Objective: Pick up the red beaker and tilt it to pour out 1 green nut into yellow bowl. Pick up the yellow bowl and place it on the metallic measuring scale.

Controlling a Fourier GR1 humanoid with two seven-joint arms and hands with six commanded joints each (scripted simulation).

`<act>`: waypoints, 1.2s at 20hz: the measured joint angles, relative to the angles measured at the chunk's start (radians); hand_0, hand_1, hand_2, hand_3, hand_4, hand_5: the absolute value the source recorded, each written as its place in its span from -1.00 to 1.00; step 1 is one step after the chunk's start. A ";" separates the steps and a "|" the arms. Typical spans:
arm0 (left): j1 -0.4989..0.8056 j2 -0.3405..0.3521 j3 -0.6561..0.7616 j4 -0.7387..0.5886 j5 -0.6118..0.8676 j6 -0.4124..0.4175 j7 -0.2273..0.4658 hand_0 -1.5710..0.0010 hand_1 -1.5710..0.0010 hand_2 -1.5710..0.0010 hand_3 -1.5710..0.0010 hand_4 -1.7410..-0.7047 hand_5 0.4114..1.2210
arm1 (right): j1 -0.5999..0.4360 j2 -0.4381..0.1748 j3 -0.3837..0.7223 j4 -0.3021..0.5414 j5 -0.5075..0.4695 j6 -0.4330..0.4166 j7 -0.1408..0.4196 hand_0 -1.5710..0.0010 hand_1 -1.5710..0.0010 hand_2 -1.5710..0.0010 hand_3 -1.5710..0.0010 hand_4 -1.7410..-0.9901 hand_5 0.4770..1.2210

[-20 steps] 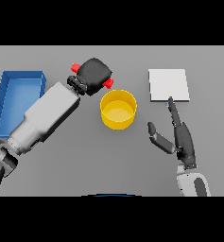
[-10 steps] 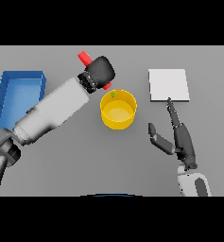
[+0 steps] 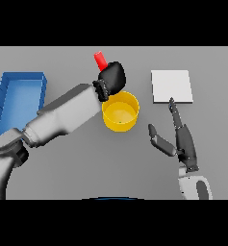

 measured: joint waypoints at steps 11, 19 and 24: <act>-0.144 -0.043 -0.106 0.074 -0.116 -0.040 -0.111 -1.00 -1.00 -1.00 -1.00 -0.97 1.00 | 0.006 -0.008 -0.001 -0.009 0.006 -0.004 -0.022 1.00 1.00 1.00 1.00 0.88 -0.44; -0.330 0.038 0.133 0.243 0.019 0.036 -0.135 -1.00 -1.00 -1.00 -0.55 -0.97 1.00 | 0.005 -0.003 0.008 0.007 0.031 -0.018 -0.020 1.00 1.00 1.00 1.00 0.95 -0.46; -0.401 0.113 0.393 0.394 0.211 0.008 -0.041 -1.00 -1.00 -1.00 -0.82 -0.99 1.00 | -0.018 -0.007 -0.003 0.025 0.012 -0.013 -0.029 1.00 1.00 1.00 1.00 0.98 -0.50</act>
